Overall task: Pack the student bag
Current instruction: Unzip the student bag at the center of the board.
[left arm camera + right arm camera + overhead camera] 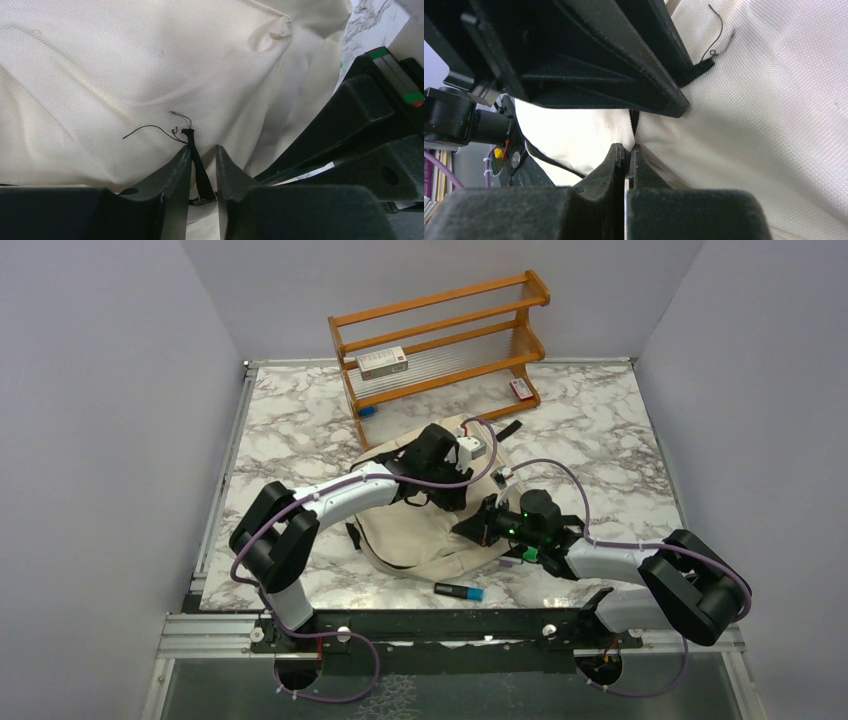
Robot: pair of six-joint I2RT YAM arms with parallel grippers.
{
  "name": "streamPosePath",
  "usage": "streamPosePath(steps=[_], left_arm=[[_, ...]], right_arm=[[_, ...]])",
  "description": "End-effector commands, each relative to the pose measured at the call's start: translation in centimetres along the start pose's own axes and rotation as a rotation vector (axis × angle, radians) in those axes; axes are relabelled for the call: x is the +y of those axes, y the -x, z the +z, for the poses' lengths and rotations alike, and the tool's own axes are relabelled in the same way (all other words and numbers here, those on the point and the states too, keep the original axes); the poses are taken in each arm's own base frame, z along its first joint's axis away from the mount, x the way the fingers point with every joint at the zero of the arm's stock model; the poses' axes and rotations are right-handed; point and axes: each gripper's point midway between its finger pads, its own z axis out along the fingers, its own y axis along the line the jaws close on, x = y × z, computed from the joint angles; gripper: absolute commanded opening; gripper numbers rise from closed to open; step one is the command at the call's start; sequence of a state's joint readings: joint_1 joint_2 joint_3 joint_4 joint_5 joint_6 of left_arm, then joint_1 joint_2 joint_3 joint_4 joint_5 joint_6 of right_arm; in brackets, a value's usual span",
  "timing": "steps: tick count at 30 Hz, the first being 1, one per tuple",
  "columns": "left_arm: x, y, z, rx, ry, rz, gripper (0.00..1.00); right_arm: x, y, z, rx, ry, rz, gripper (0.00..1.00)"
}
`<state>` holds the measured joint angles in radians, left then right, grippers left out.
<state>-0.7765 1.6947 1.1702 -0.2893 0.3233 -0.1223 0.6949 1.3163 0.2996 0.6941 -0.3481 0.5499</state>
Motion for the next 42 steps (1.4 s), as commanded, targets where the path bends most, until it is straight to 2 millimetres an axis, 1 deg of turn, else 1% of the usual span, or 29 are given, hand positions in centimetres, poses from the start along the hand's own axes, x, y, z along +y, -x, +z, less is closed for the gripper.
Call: streamPosePath(steps=[1, 5, 7, 11, 16, 17, 20, 23, 26, 33, 36, 42], left_arm=[[-0.3, -1.5, 0.6, 0.044, -0.022, -0.014, 0.21], [0.1, -1.1, 0.2, 0.038, 0.015, -0.018, 0.10], [0.4, -0.7, 0.0, 0.027, 0.034, -0.018, 0.01], [0.9, 0.3, -0.8, 0.003, 0.076, -0.015, 0.00], [1.9, 1.6, -2.2, -0.049, 0.138, -0.031, 0.00], [2.0, 1.8, -2.5, -0.058, 0.146, -0.031, 0.00], [2.0, 2.3, -3.0, -0.078, 0.154, -0.037, 0.00], [1.8, 2.7, -3.3, -0.099, 0.149, -0.049, 0.00], [1.7, 2.8, -3.3, -0.110, 0.147, -0.058, 0.00], [1.5, 2.9, -3.0, -0.111, 0.134, -0.075, 0.00], [1.5, 3.0, -3.0, -0.113, 0.132, -0.075, 0.00], [1.3, 3.1, -3.0, -0.113, 0.121, -0.073, 0.00]], right_arm=[[0.5, 0.5, 0.3, -0.019, 0.014, 0.000, 0.01], [0.5, 0.4, 0.1, -0.022, 0.012, 0.006, 0.01], [0.4, 0.4, 0.1, -0.023, 0.010, 0.002, 0.01], [1.0, 0.8, -0.1, -0.034, 0.034, -0.016, 0.01], [1.7, 1.3, -0.4, -0.049, 0.062, -0.038, 0.01], [1.7, 1.4, -0.4, -0.054, 0.059, -0.041, 0.02], [1.7, 2.2, -0.4, -0.073, 0.043, -0.047, 0.12], [1.8, 3.2, -0.2, -0.084, 0.030, -0.061, 0.27], [2.2, 4.0, -0.1, -0.094, 0.034, -0.076, 0.31], [2.2, 4.4, 0.7, -0.079, 0.036, -0.098, 0.41], [2.2, 4.4, 1.0, -0.075, 0.039, -0.096, 0.40], [2.3, 3.7, 1.5, -0.050, 0.062, -0.081, 0.28]])
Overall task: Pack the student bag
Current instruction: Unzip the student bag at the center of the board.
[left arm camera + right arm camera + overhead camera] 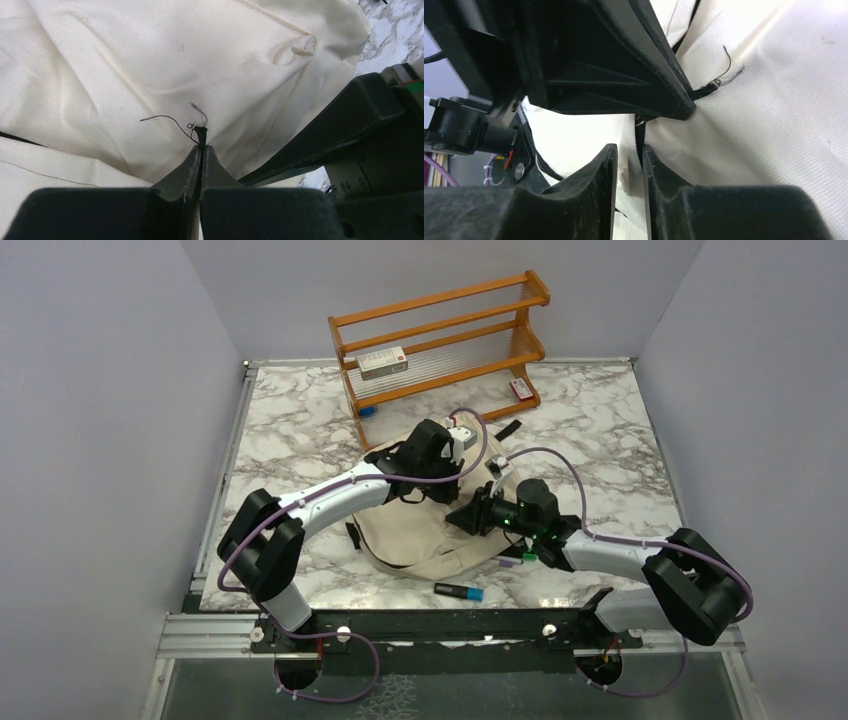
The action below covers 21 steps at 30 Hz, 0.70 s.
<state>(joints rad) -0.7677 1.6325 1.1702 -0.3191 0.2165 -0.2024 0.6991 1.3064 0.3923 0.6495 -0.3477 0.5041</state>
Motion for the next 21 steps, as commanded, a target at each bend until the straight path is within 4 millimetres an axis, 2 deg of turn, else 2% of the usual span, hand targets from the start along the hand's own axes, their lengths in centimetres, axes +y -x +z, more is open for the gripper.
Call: streamPosePath(steps=[1, 3, 7, 13, 21], left_arm=[[0.1, 1.9, -1.0, -0.065, 0.011, 0.002, 0.00], [0.1, 2.0, -1.1, -0.068, 0.017, 0.000, 0.00], [1.3, 1.8, -1.2, -0.065, 0.074, -0.011, 0.00], [4.9, 2.0, -2.0, -0.070, 0.199, -0.059, 0.00], [9.8, 4.3, -4.4, -0.144, 0.343, -0.083, 0.00]], right_arm=[[0.7, 0.4, 0.7, 0.000, 0.036, -0.012, 0.27], [0.8, 0.4, 0.8, 0.004, 0.044, -0.012, 0.22], [0.9, 0.3, 0.5, 0.006, 0.050, -0.014, 0.01], [1.2, -0.2, -0.3, 0.016, 0.063, -0.044, 0.01], [2.1, -0.9, -0.9, 0.044, 0.116, -0.055, 0.01]])
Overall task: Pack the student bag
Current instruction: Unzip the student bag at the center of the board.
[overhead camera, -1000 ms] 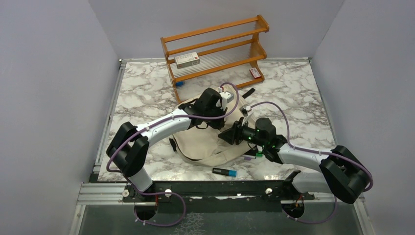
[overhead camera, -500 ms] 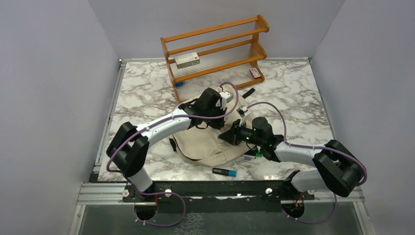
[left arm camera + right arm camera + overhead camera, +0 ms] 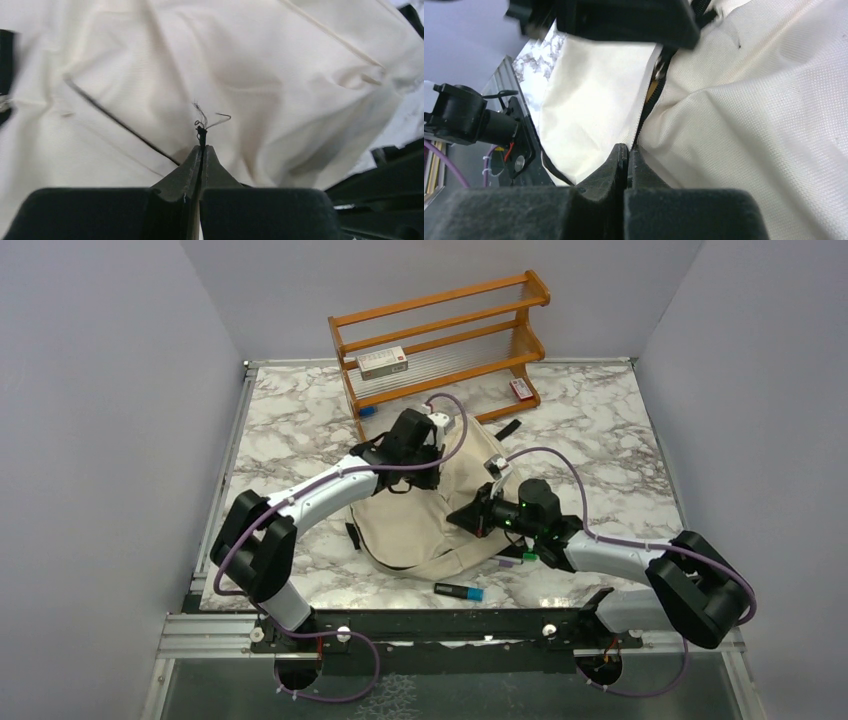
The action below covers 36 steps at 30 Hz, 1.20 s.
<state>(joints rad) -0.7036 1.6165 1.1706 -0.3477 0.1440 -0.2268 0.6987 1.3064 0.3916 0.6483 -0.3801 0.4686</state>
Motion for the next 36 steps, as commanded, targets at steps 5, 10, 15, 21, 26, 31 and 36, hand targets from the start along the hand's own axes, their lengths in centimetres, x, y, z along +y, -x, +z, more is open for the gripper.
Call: streamPosePath(steps=[5, 10, 15, 21, 26, 31, 36], left_arm=[[6.9, 5.3, -2.7, -0.145, 0.211, -0.006, 0.00], [8.8, 5.6, -2.7, -0.152, 0.271, -0.001, 0.00], [12.2, 7.1, -2.4, -0.195, 0.354, -0.040, 0.00], [16.0, 10.3, -2.3, -0.275, 0.426, -0.084, 0.00], [18.0, 11.9, -0.5, -0.290, 0.446, -0.071, 0.00], [19.1, 11.6, 1.0, -0.308, 0.464, -0.090, 0.00], [18.4, 12.1, 1.7, -0.295, 0.404, -0.091, 0.00]], right_arm=[[1.7, -0.6, -1.0, 0.022, 0.077, -0.026, 0.01], [1.8, -0.4, -1.1, 0.019, 0.080, -0.036, 0.01], [2.1, -0.7, -1.4, 0.033, 0.097, -0.055, 0.01], [3.3, -0.6, -2.3, 0.034, 0.148, -0.089, 0.01], [4.6, -1.6, -2.6, 0.103, 0.249, -0.144, 0.01], [5.2, -2.1, -2.6, 0.151, 0.302, -0.171, 0.01], [4.7, -1.2, -2.2, 0.124, 0.254, -0.160, 0.03]])
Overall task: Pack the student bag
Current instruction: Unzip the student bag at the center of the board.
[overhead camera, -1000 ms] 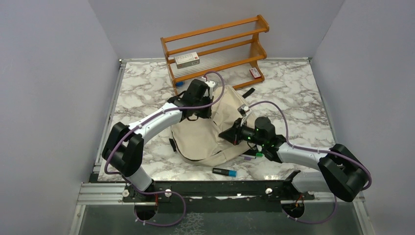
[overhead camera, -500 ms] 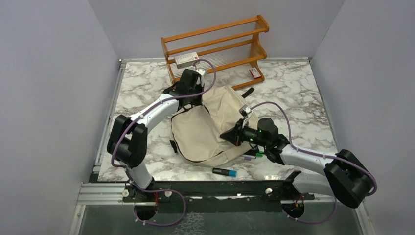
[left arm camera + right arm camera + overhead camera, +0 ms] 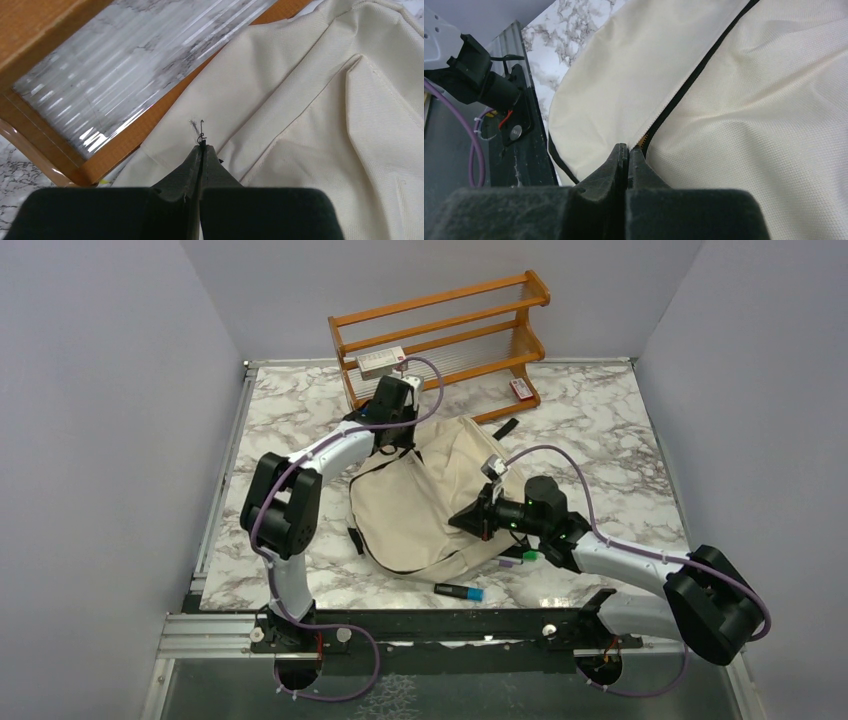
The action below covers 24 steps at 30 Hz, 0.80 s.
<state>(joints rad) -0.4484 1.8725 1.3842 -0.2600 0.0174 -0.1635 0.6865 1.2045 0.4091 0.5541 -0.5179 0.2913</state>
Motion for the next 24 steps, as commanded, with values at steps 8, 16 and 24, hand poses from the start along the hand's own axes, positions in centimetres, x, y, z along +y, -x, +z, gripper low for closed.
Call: streamPosePath(steps=[8, 16, 24], left_arm=[[3.0, 8.2, -7.2, -0.277, 0.054, -0.119, 0.44], [7.9, 0.4, -13.6, -0.215, 0.349, -0.306, 0.54], [5.3, -8.6, -14.1, -0.119, 0.205, -0.518, 0.71]], right_arm=[[0.6, 3.8, -0.5, -0.019, -0.067, -0.009, 0.39], [-3.2, 6.5, -1.2, -0.010, -0.341, 0.023, 0.47], [-7.5, 6.3, -1.6, 0.099, -0.607, 0.085, 0.56]])
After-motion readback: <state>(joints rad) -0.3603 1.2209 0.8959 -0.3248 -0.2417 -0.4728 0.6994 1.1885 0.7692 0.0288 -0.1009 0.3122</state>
